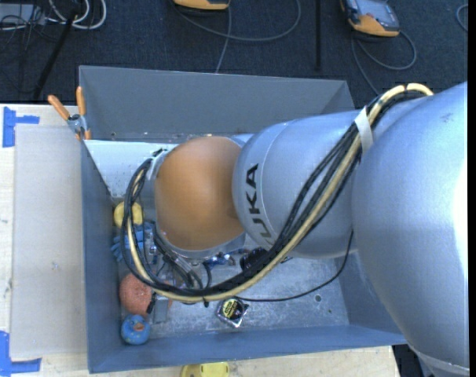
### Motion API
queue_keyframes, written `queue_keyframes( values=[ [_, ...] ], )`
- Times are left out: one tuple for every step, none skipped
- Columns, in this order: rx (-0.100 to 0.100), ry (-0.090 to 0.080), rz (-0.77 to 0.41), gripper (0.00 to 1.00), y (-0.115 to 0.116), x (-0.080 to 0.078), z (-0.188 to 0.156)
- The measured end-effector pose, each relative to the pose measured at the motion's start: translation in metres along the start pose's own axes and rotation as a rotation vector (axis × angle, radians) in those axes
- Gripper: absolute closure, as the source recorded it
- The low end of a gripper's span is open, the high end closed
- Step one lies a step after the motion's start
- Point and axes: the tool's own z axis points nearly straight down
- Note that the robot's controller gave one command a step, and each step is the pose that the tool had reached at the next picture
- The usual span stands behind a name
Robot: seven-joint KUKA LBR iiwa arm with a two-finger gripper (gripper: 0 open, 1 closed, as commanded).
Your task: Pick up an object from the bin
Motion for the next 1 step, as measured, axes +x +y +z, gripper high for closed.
queue_keyframes(
  values=[
    [-0.002,-0.007,0.005,0.00,-0.0011,-0.0021,-0.0042]
  ],
)
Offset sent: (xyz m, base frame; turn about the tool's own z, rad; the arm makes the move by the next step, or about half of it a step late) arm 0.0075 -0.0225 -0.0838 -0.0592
